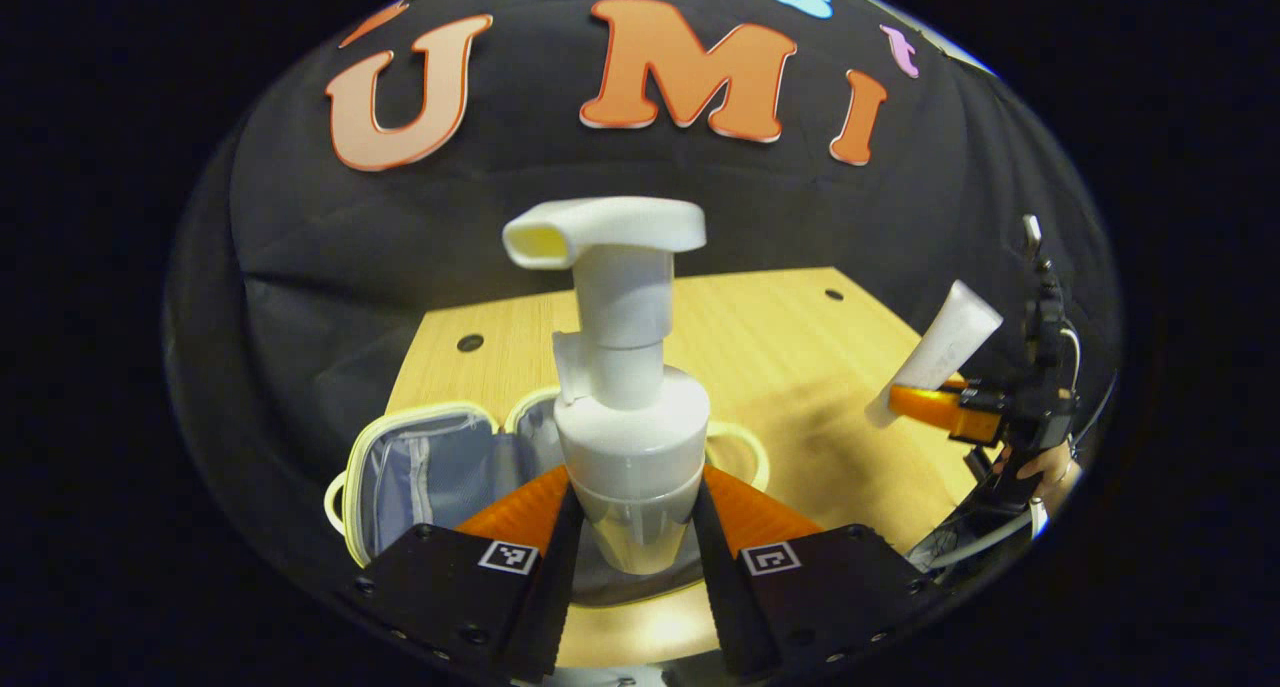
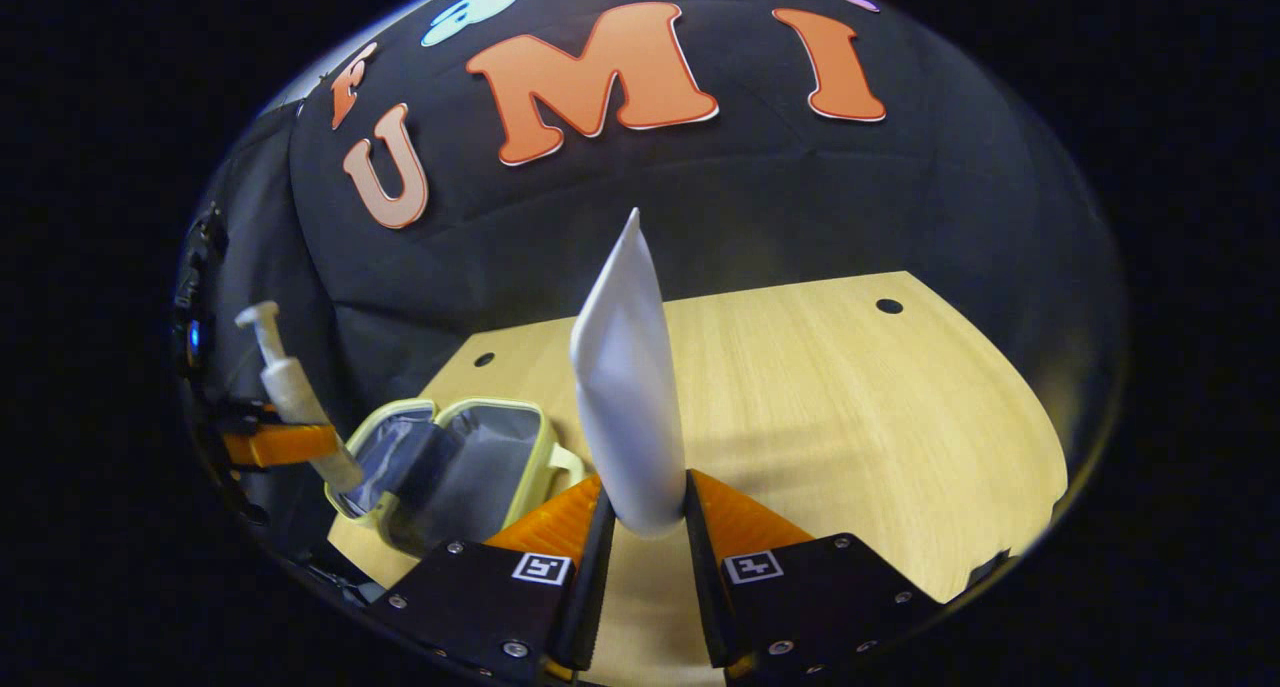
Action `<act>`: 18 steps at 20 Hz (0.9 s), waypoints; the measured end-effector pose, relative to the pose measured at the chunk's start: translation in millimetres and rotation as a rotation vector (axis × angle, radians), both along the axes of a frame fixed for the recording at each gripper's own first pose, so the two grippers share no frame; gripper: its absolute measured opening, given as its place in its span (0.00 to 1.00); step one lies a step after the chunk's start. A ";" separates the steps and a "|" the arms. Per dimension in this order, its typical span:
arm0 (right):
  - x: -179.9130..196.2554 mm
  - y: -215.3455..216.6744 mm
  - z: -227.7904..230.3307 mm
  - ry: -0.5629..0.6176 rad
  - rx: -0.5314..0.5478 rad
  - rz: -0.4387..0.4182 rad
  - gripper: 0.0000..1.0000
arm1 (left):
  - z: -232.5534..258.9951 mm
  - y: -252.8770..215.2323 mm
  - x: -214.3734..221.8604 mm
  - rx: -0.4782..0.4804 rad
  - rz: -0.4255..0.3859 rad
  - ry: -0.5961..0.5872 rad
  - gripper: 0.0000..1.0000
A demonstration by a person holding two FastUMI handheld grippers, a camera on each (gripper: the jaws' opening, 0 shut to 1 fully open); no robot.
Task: First open the suitcase, pack the skin care products into it, and then close the suitcase.
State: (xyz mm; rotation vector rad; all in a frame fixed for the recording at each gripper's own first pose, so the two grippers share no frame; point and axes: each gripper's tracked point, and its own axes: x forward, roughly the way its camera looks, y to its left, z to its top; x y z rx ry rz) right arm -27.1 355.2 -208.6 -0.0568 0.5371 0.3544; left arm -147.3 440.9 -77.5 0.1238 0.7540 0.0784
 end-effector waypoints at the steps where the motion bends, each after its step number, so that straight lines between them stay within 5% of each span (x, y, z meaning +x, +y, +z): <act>1: -4.2 9.8 1.8 0.004 0.015 0.001 0.42 | -13.3 8.8 0.0 -0.015 -0.003 0.066 0.59; 7: -19.3 23.4 -3.1 0.030 0.024 -0.043 0.42 | -82.9 24.0 8.0 -0.067 0.007 0.373 0.60; 18: -14.1 2.3 -11.2 0.058 0.009 -0.148 0.42 | -144.2 20.7 44.2 -0.115 0.014 0.502 0.60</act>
